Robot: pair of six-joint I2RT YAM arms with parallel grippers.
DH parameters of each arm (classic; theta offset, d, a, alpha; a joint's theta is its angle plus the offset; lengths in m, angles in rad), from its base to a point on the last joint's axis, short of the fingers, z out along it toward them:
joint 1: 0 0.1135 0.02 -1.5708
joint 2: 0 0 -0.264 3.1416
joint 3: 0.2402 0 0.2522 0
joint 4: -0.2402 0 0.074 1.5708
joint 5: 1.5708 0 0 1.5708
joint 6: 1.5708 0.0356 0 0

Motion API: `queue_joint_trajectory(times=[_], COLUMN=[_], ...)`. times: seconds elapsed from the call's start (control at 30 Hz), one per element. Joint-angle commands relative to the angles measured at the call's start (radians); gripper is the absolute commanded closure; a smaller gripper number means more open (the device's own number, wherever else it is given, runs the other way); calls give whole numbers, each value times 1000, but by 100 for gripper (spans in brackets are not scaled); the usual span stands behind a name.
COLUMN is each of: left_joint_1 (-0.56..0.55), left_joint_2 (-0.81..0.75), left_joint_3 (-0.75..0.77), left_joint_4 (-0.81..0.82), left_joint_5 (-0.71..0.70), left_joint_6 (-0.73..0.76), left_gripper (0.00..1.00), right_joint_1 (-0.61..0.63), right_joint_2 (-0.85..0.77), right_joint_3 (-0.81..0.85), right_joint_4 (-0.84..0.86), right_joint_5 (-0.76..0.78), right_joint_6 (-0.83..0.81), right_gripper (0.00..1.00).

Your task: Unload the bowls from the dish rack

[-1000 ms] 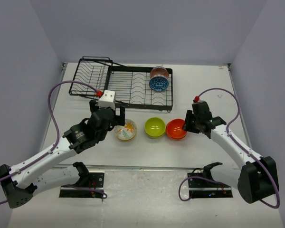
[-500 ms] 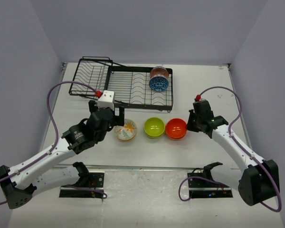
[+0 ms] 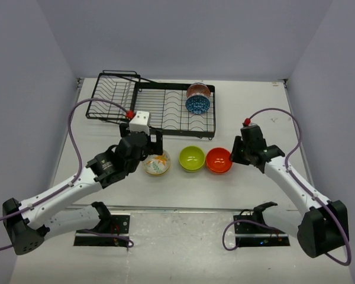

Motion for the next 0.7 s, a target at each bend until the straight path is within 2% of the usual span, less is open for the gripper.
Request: queue_joint_trajectory(times=[0.0,0.2,0.3,0.33,0.37,0.4,0.47,0.5,0.53,0.6,0.67], left_joint_1=[5,12,26,31,43,54,107,130,170,202,223], left_joint_2=[55,247,367,399,466,499,578,608,664,706,720], left_joint_3=[12,147,251,329,366,400,461,479,540,613,677], left_joint_4=[162,245,247,244,208,197,250,271,275,232,110], left_joint_5=[52,110,127,119,104,119,203,325,382,502,498], left_joint_6=[-48,-117,-218,-244,-348,-406,-520,-540,-565,-554,-482], left_gripper=[0,0,0,0,0,0,0,0,0,0,0], right_joint_1=[4,6,6,6,6,6,4,4,4,4,4], right_joint_2=[-81,-215,-322,-348,-374,-401,-473,-490,-500,-476,-386], right_joint_3=[64,97,41,22,12,2,-46,-57,-74,-72,-23], right_joint_4=[-11,16,99,119,128,137,199,219,264,308,326], right_joint_5=[35,55,12,10,10,13,-5,-16,-19,-40,-36], right_joint_6=[4,13,35,41,59,73,79,70,37,-16,-50], right_gripper=[65,57,50,48,45,33,23,17,14,10,7])
